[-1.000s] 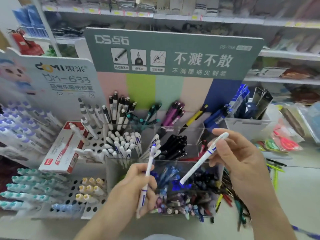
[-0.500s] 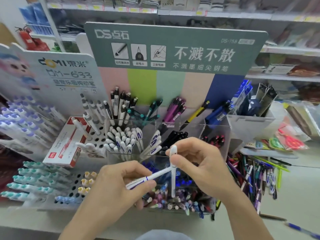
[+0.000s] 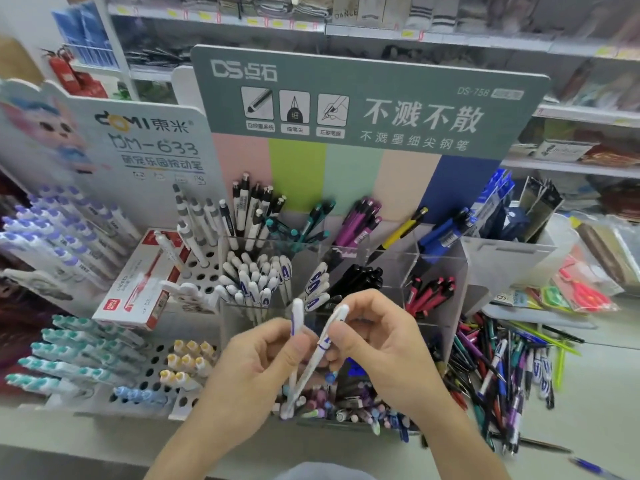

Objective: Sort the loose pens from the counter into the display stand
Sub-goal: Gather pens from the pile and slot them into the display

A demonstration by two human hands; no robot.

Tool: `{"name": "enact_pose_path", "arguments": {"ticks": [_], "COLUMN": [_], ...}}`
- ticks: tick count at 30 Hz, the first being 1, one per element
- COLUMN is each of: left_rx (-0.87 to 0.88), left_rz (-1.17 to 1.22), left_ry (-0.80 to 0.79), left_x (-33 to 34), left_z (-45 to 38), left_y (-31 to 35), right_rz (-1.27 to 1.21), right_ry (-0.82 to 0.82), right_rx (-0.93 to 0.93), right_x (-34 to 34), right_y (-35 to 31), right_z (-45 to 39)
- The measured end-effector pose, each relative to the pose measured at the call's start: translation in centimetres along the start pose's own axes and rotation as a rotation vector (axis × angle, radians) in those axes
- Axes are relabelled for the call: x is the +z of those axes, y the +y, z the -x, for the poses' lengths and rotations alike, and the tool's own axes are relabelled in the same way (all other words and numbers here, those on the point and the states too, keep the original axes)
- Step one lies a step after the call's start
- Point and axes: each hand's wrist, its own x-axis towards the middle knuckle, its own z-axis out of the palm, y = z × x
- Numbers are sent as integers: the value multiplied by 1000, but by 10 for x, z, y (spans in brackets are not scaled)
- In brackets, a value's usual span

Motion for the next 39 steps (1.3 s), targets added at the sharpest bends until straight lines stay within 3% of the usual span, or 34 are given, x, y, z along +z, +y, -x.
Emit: {"name": "enact_pose_path", "arguments": {"ticks": [3, 6, 13, 19, 23, 29, 39], "left_rx": [-40, 4, 194, 534, 508, 568, 580], "left_rz": [-81, -200, -439, -791, -924, -923, -820], "left_ry": [-211, -225, -42, 482, 508, 563, 606], "left_x": [-3, -8, -14, -21, -32, -37, -31], "left_z": [1, 0, -4, -19, -36, -52, -48], "left_y": [2, -1, 5, -4, -20, -25, -24], "right_rz": [96, 105, 277, 362, 555, 1002, 1027], "right_ry": [-50, -120, -73, 344, 391, 297, 295], "right_rx": [3, 40, -98, -323, -360, -357, -534], "right_x": [-5, -6, 4, -7, -11, 4, 18], "right_y": [-1, -6, -13, -32, -32, -8, 24], "right_z": [-1, -3, -13, -21, -25, -51, -36]}}
